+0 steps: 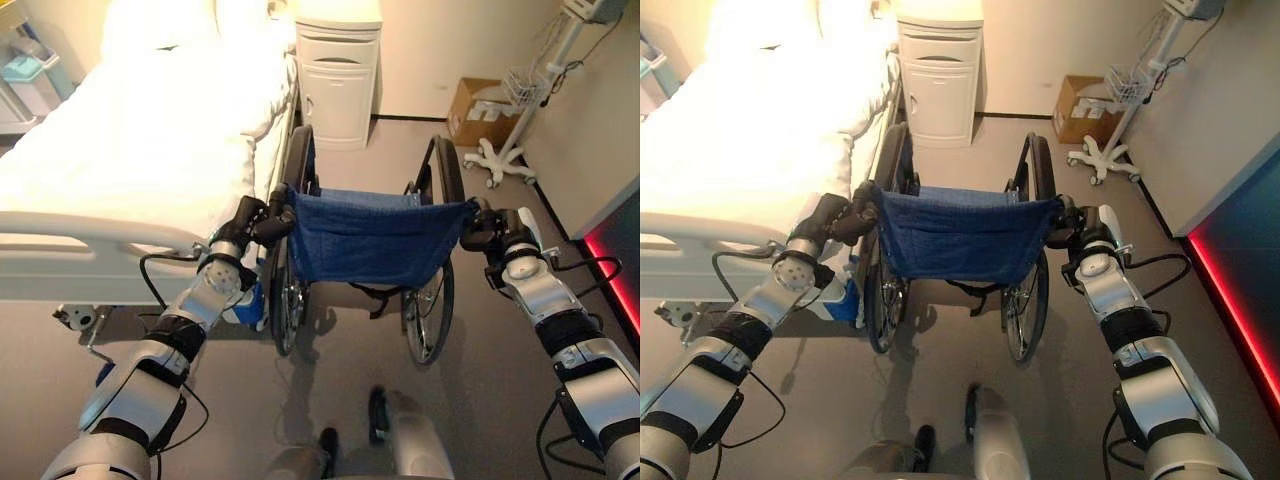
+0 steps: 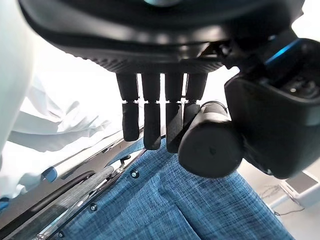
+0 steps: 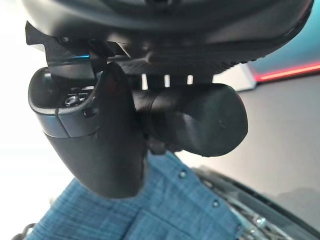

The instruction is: Push the wheelchair next to the bed

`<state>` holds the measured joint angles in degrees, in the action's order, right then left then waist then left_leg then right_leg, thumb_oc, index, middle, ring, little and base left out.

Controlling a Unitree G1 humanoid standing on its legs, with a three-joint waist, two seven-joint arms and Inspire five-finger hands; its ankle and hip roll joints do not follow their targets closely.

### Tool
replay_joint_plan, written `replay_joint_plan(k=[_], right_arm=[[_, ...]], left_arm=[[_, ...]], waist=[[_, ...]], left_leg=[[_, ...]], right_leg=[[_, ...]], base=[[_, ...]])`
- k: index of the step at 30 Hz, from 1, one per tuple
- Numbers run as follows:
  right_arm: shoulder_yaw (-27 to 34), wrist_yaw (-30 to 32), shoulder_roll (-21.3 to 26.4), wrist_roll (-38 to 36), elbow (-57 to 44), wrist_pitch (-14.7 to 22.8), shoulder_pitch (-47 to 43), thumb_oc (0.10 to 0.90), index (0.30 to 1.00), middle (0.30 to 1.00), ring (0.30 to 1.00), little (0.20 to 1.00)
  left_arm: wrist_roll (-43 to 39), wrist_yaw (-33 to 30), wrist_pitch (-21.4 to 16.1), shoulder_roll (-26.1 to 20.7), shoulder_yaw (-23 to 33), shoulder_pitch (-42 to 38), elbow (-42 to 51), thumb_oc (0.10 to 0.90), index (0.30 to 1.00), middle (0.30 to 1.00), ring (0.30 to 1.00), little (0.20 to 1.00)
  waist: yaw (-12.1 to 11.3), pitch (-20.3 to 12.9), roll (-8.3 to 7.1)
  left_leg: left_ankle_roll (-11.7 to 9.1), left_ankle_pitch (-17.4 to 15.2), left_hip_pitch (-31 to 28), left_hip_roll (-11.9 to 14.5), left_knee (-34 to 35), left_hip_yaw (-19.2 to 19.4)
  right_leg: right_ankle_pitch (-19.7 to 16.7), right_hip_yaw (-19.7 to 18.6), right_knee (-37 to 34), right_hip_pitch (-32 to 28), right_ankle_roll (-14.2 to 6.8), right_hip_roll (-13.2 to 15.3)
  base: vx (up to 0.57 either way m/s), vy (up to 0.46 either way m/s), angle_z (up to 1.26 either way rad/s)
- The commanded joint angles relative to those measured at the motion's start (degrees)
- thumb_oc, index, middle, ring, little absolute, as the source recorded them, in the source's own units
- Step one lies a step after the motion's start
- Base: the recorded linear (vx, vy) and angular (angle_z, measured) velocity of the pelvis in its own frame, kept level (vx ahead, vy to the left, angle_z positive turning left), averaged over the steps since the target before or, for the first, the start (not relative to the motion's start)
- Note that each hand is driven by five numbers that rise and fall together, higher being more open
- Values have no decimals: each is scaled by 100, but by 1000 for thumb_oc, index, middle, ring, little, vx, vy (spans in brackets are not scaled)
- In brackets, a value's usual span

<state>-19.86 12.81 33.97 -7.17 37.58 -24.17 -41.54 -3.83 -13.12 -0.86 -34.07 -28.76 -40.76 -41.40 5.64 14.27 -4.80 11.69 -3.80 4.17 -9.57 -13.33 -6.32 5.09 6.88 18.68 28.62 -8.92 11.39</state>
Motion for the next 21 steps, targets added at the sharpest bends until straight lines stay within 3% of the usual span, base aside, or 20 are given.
replay_joint_plan(k=[1,4,6,8,10,11,12,15,18,20,21], right_arm=[[-882,-731,-381,-7,407,-74,-78,400,300,300,300,300],[-856,-752,-299,-16,424,-117,-292,400,300,300,300,300],[-963,-757,-260,-144,657,-41,-520,400,300,300,300,300],[-1004,-850,-295,-119,677,-21,-536,400,300,300,300,300],[-1026,-901,-314,-122,714,92,-504,400,300,300,300,300],[-1027,-900,-313,-122,714,92,-504,400,300,300,300,300],[-1033,-894,-279,-172,697,155,-521,400,300,300,300,300],[-1070,-857,-258,-173,674,200,-554,400,300,300,300,300],[-1101,-865,-199,-81,741,270,-454,400,300,300,300,300],[-1139,-904,-183,-18,790,358,-339,400,300,300,300,300],[-1171,-813,-184,-89,756,334,-298,400,300,300,300,300]], left_arm=[[472,127,-552,61,-142,44,278,400,300,300,300,300],[484,219,-580,75,-180,-108,334,400,300,300,300,300],[258,213,-566,127,-260,-235,293,400,300,300,300,300],[254,216,-484,114,-291,-262,280,400,300,300,300,300],[339,207,-448,92,-284,-206,316,400,300,300,300,300],[340,207,-448,92,-283,-205,317,400,300,300,300,300],[339,222,-493,48,-299,-264,273,400,300,300,300,300],[274,202,-559,58,-313,-367,149,400,300,300,300,300],[190,163,-686,119,-281,-279,52,400,300,300,300,300],[179,64,-692,152,-288,-166,32,400,300,300,300,300],[184,27,-701,165,-272,-133,16,400,300,300,300,300]], waist=[[-281,369,262],[-274,330,222],[-191,252,217],[-149,272,232],[-148,276,266],[-147,279,269],[-136,264,294],[-115,260,352],[15,84,451],[23,-29,431],[-39,-12,364]], left_leg=[[-703,-1328,-864,253,-300,272],[-739,-1489,-785,296,-461,210],[-901,-1664,-915,488,-740,83],[-1010,-1599,-1105,793,-802,242],[-1203,-1092,-1233,1178,-780,429],[-1205,-1090,-1240,1182,-773,429],[-1348,-727,-1276,1390,-721,491],[-1444,-417,-1152,1433,-792,464],[-1667,317,-1417,1640,-871,400],[-1730,882,-1251,1661,-1394,320],[-1693,927,-930,1579,-1807,328]], right_leg=[[-1402,-42,-1401,-668,171,-102],[-1260,-214,-1294,-814,177,-108],[-1239,-457,-572,-750,164,-176],[-1227,-290,-216,-681,168,-106],[-1102,-115,-150,-804,236,-95],[-1101,-112,-152,-810,238,-99],[-972,35,-132,-900,304,-111],[-755,55,-182,-1113,452,-192],[-621,63,-264,-1264,601,-312],[-487,44,-436,-1565,777,-433],[-427,29,-496,-1770,837,-431]], base=[[390,-191,42],[353,-214,33],[471,-226,50],[405,-164,38],[373,-161,-12],[385,-183,22],[347,-165,44],[333,-120,19],[376,-33,3],[440,-69,6],[431,-116,11]])
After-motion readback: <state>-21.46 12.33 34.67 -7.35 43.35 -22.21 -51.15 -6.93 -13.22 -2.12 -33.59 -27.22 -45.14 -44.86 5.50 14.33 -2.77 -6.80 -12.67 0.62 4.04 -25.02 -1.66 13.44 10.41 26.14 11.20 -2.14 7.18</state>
